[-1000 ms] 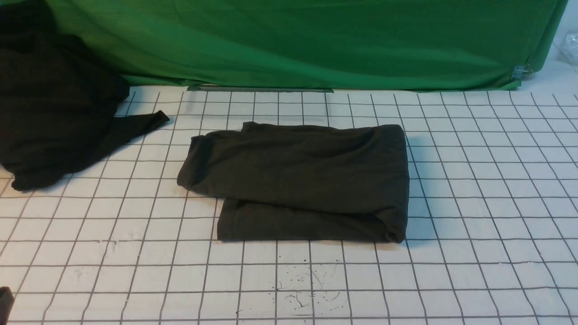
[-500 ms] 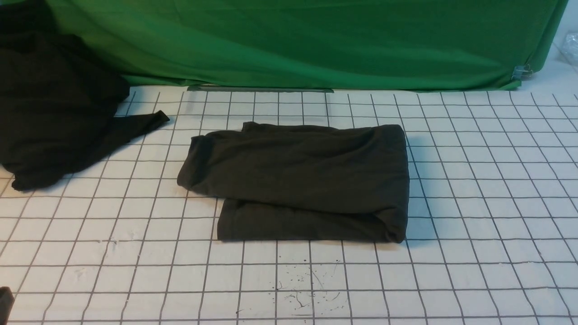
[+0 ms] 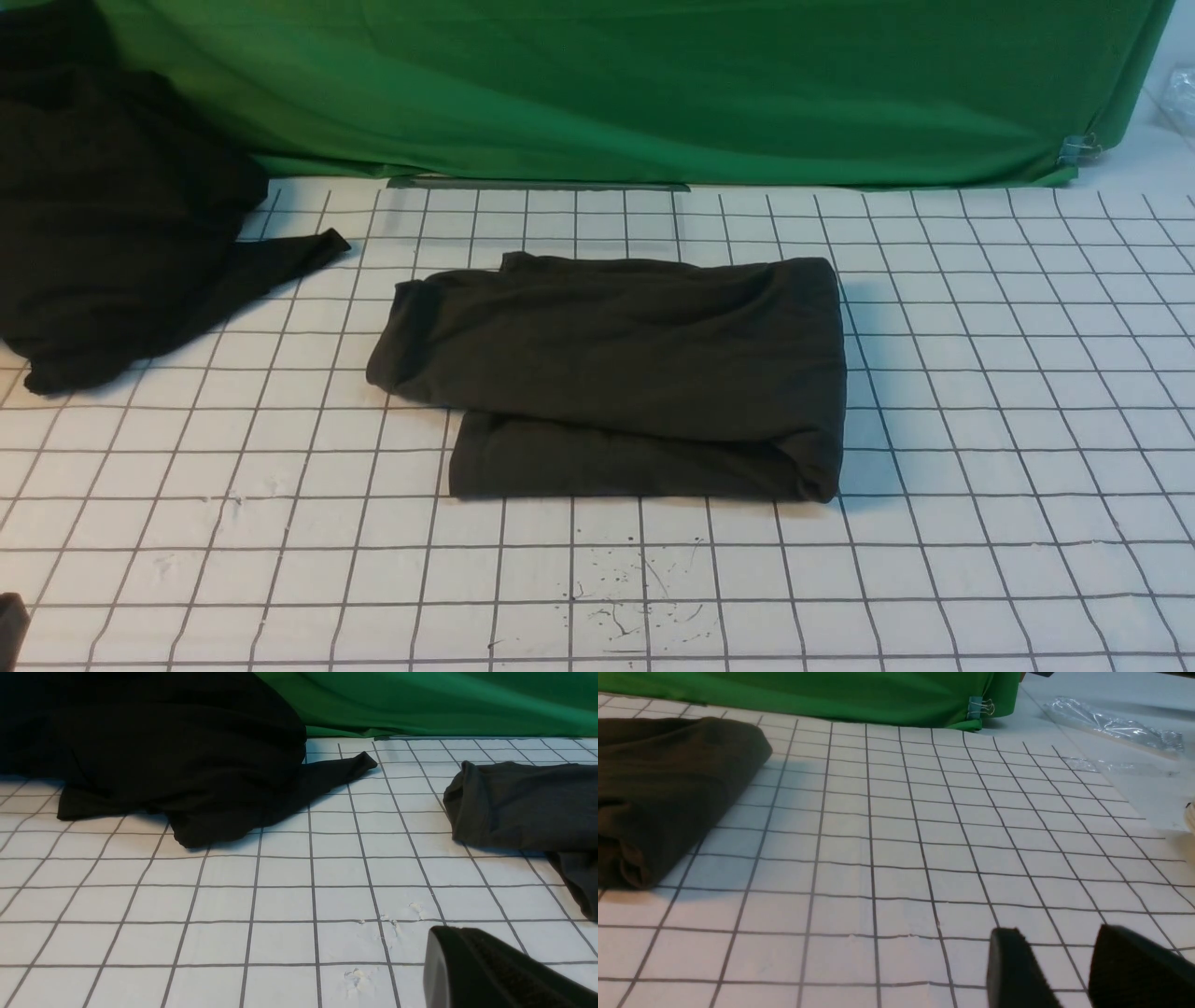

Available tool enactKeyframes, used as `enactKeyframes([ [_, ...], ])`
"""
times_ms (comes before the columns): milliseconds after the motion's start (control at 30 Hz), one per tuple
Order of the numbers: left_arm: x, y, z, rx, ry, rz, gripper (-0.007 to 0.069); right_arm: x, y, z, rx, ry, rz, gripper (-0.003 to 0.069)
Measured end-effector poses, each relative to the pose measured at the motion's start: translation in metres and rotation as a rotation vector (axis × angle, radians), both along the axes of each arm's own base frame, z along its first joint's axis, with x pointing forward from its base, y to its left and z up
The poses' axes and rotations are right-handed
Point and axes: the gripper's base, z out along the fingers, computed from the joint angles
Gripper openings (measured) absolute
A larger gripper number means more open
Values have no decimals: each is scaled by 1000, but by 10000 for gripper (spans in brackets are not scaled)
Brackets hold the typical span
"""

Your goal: Fold a long-sleeved shirt over a white checkered tablecloth.

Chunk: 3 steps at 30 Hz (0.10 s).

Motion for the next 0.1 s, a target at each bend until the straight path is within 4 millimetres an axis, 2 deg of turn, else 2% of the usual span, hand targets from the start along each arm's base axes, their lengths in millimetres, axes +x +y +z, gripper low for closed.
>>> enactKeyframes([
  [100, 0, 0, 0, -1, 0, 0, 4, 0, 0, 0, 0, 0, 0, 242],
])
